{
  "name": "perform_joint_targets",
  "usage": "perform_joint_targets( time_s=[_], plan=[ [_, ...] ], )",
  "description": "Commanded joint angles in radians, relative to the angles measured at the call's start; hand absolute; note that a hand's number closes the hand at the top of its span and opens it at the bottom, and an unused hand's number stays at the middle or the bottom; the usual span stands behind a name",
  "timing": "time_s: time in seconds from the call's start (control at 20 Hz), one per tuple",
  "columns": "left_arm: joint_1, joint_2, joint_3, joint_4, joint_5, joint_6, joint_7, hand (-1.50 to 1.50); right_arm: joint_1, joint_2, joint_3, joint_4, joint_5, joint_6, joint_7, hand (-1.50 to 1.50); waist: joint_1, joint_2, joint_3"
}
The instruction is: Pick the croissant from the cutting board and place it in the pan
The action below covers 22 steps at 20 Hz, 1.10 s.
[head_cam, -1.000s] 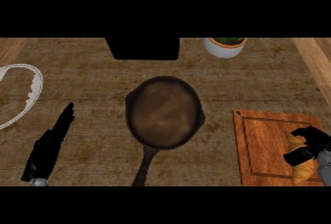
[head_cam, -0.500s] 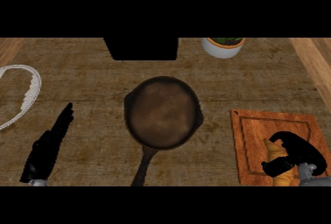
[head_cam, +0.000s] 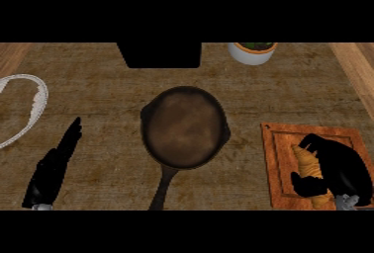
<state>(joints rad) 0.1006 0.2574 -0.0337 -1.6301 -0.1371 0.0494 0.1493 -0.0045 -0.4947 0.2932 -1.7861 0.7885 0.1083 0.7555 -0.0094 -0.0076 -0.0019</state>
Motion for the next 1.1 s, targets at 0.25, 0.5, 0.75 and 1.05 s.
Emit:
perform_joint_targets(
  time_s=[0.25, 0.5, 0.75, 1.05],
  plan=[
    [-0.02, -0.018, -0.008, 0.068, -0.029, 0.008, -0.044, 0.0, -0.164, 0.021, 0.09, -0.21, 0.235, -0.119, -0.056, 1.5, 0.012, 0.007, 0.001],
    [-0.048, 0.002, 0.031, 0.034, 0.013, -0.037, -0.005, 0.0, -0.355, 0.191, 0.127, -0.125, 0.235, -0.048, 0.004, 1.5, 0.024, 0.008, 0.001],
    [-0.045, -0.035, -0.007, 0.035, -0.033, -0.009, -0.014, 0.0, -0.546, 0.36, 0.119, 0.068, 0.187, -0.042, 0.014, 1.5, 0.03, 0.01, 0.001],
    [-0.01, -0.037, -0.003, -0.016, -0.026, -0.021, 0.008, 0.0, -0.647, 0.489, 0.033, 0.468, 0.139, -0.251, -0.132, 1.5, 0.034, 0.012, 0.002]
  ],
)
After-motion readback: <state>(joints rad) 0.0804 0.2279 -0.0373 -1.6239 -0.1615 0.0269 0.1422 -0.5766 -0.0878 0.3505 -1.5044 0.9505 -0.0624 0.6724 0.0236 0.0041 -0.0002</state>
